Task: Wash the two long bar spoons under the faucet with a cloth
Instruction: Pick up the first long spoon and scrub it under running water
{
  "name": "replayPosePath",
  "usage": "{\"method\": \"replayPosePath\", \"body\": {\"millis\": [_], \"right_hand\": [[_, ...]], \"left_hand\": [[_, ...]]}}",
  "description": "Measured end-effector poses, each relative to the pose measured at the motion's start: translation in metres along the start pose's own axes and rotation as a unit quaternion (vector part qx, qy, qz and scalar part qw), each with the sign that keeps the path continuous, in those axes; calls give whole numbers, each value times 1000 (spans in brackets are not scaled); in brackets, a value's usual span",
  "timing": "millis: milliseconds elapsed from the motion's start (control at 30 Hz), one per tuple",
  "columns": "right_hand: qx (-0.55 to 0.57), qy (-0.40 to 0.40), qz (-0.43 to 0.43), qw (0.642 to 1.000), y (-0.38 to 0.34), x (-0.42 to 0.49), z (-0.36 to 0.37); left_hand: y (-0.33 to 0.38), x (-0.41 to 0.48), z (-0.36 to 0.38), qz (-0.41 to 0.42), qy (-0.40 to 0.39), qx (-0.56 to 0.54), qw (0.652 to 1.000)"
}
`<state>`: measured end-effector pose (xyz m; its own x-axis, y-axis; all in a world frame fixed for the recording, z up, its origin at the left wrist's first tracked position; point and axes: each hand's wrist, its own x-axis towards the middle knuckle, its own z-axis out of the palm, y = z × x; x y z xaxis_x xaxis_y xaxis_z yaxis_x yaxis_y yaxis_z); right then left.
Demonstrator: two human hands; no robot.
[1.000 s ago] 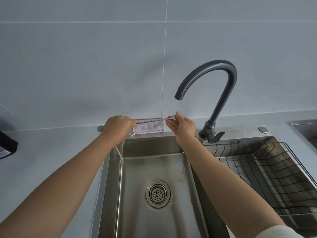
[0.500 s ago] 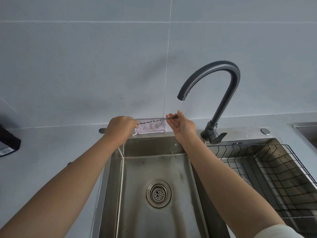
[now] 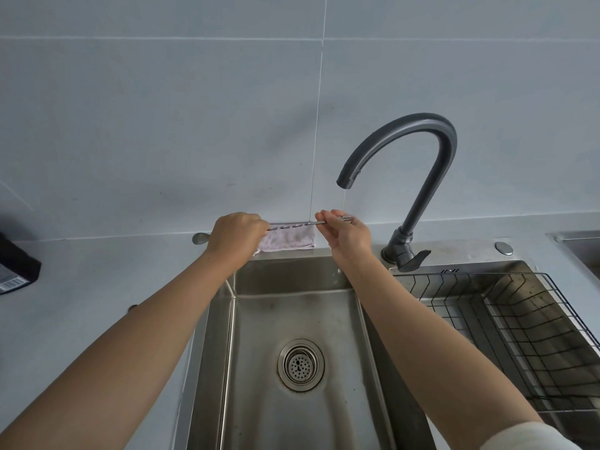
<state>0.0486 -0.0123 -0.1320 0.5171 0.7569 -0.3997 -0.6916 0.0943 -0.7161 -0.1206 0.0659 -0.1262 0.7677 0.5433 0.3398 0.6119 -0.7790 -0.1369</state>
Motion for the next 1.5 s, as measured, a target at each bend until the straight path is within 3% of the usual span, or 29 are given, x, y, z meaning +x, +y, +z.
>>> {"method": "replayPosePath", "body": {"millis": [333, 633, 767, 900, 1233, 1500], "right_hand": [[54, 11, 49, 997, 1, -1, 2], [33, -5, 26, 999, 6, 1, 3], [-28, 9, 37, 999, 7, -1, 11], [-52, -31, 20, 998, 0, -1, 7], [-43, -17, 22, 999, -10, 0, -2], [-13, -63, -4, 998, -11, -1, -7]], "left_hand": [[6, 6, -2, -6, 59, 16, 998], [12, 9, 3, -16, 82, 19, 996], [21, 15, 1, -17, 77, 28, 996], [21, 20, 3, -14, 90, 33, 995], [30, 29, -3, 4, 98, 24, 995], [42, 37, -6, -16, 108, 41, 993]]}}
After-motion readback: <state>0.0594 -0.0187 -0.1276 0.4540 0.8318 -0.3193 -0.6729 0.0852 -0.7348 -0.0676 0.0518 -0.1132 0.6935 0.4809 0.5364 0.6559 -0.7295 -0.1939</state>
